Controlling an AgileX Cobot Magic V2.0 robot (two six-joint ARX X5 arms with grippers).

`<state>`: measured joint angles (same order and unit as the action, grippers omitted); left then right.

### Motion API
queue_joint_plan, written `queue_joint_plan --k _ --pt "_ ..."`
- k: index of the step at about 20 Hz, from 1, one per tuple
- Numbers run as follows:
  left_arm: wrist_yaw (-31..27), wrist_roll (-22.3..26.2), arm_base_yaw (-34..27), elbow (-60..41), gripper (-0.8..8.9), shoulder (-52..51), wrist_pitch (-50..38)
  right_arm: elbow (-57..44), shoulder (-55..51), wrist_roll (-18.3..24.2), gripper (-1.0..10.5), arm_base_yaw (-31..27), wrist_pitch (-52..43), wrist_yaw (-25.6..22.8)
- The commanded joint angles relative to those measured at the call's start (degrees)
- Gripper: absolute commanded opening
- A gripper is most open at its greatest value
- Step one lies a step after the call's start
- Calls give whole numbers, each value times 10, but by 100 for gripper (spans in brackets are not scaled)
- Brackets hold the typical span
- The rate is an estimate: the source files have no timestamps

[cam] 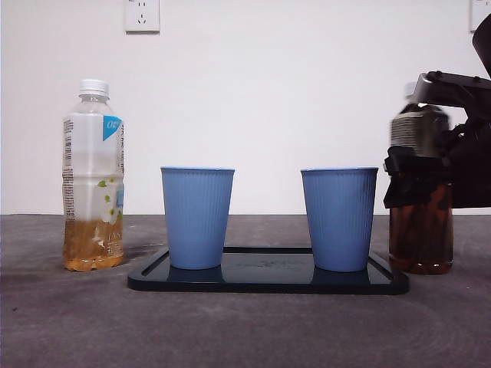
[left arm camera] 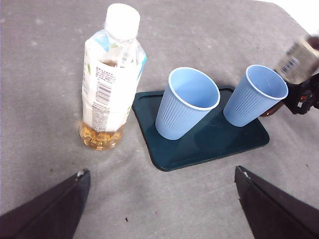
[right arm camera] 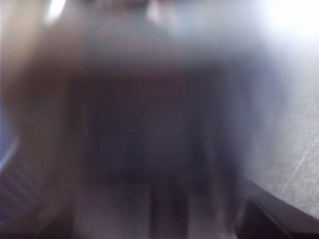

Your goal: Pour the drink into the cup

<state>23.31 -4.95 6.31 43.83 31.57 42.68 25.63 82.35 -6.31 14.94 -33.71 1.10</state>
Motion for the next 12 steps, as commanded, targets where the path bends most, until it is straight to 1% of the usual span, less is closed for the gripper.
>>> queue_joint_plan --k 1,7,8,10,12 --pt "3 11 2 11 468 2 -4 8 -1 -5 398 2 0 0" --pt "3 11 2 11 470 2 -3 8 -37 -5 412 2 43 -1" --pt "3 11 2 11 479 2 -3 8 -54 -5 415 2 63 0" --pt "3 11 2 11 542 6 -6 8 -94 -10 415 2 122 0" --pt "3 11 2 11 545 19 -7 8 -150 -28 415 3 202 1"
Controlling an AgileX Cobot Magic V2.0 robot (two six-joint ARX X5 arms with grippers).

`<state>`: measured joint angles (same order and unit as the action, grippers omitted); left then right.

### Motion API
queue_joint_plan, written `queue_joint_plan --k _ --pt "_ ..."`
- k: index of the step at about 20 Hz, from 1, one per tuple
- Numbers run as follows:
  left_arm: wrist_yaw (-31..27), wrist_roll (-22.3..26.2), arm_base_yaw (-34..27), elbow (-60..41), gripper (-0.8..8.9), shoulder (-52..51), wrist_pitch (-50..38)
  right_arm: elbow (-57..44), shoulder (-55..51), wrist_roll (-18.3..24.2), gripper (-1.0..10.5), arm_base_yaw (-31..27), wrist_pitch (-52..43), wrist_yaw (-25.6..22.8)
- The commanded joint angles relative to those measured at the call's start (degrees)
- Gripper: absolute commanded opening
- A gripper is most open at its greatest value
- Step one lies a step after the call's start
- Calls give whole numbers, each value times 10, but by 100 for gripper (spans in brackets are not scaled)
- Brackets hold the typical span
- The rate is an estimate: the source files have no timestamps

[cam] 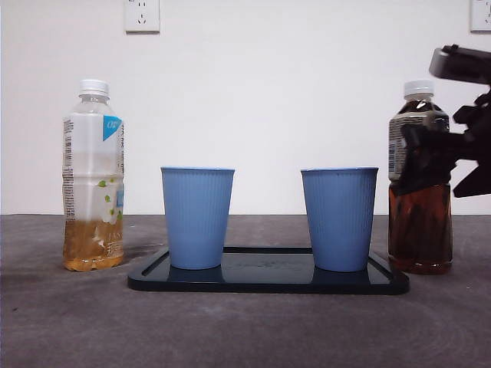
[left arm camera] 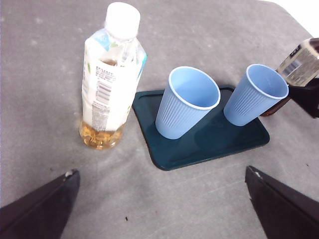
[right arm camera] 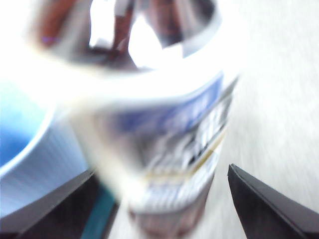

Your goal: Pour the drink into the cup

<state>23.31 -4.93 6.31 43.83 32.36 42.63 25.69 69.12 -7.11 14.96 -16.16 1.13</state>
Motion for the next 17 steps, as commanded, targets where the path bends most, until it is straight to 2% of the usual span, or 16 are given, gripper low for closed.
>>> queue_joint_plan --k 1,5,8,10,15,17 --pt "3 10 2 11 561 19 -13 7 -45 -27 414 3 61 2" --pt "2 8 17 11 624 66 -60 8 -146 -64 414 15 169 13" --pt "-47 11 39 10 628 121 -92 9 -223 -87 414 34 236 55" --pt "-83 10 53 6 628 154 -130 10 -274 -105 414 49 261 71" --pt "-101 7 91 -42 628 232 -242 10 -382 -136 414 72 304 79" --pt "-103 -15 100 -84 629 250 -304 10 -417 -137 414 74 319 79"
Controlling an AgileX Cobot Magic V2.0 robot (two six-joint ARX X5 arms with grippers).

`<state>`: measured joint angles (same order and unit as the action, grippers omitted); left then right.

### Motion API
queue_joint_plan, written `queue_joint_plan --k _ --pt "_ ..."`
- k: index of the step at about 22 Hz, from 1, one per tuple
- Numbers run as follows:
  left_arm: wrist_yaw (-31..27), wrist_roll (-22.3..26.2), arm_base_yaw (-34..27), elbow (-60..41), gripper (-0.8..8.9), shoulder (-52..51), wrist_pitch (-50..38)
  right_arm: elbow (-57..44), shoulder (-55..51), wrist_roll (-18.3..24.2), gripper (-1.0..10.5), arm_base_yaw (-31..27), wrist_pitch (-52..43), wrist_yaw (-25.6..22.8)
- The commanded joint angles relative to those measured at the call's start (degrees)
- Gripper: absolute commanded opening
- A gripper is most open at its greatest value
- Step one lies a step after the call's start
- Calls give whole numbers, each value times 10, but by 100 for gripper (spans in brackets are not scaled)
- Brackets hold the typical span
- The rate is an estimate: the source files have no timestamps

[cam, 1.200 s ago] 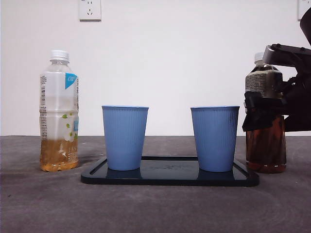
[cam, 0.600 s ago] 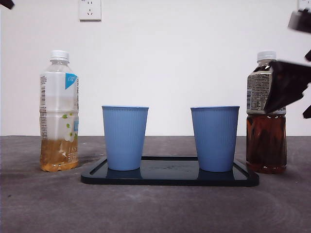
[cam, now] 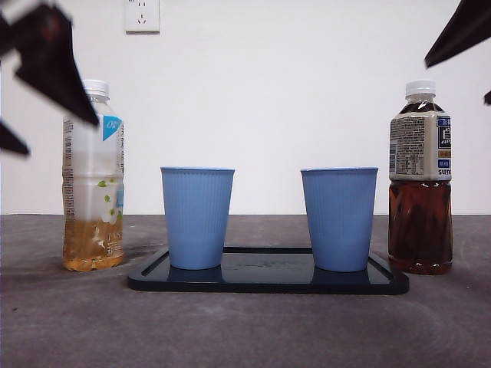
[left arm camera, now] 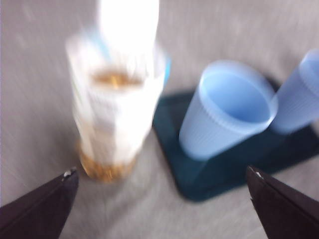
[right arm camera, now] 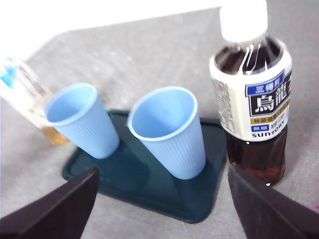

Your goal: Pour the drink into the cup

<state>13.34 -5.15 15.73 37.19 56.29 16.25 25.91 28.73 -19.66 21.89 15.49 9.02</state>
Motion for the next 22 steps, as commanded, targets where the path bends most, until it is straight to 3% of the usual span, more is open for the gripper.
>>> queue_joint_plan --k 1,4,10,22 --pt "-10 -21 11 -41 629 17 -82 8 -25 -12 414 5 7 0" --pt "-58 -31 24 -93 631 35 -186 8 -53 -17 413 5 22 1" --pt "-104 -14 24 -126 633 88 -289 9 -70 -20 413 5 26 7" --pt "-111 13 20 -127 629 222 -455 13 -73 -20 413 5 26 20"
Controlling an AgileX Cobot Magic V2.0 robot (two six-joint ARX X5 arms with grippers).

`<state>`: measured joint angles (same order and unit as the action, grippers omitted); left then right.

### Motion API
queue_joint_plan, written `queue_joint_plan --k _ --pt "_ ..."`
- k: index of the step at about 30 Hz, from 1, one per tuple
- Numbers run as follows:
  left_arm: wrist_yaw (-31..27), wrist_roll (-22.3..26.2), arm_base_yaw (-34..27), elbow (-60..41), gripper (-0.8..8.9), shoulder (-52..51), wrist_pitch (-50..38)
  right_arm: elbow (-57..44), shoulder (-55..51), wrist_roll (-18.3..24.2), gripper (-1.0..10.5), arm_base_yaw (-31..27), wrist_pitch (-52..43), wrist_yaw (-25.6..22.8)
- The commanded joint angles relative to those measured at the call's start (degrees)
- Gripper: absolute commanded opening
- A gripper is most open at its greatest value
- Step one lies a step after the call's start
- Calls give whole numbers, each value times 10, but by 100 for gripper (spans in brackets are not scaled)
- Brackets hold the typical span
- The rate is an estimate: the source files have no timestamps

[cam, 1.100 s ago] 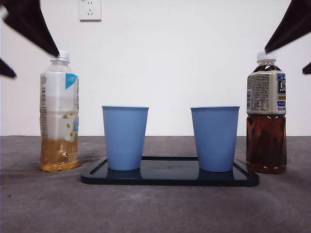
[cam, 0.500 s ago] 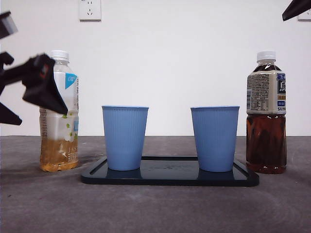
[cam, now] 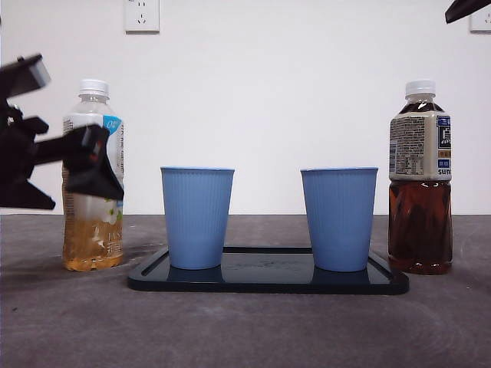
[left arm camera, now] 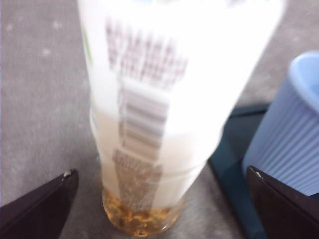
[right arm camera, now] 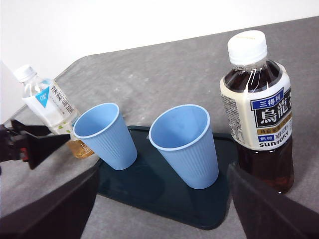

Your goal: Pour the drink into the cup

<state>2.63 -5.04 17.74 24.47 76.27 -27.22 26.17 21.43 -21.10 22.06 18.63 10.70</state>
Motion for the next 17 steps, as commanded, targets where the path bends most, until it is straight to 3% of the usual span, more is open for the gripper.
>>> queue_joint_plan --k 1,12,17 --pt "-4 12 0 1 629 32 -31 10 0 -5 413 3 -5 4" --pt "-32 14 -2 1 610 96 -123 10 0 -2 413 3 -5 4" --pt "-32 14 -1 1 485 114 -148 10 0 5 413 3 -5 4"
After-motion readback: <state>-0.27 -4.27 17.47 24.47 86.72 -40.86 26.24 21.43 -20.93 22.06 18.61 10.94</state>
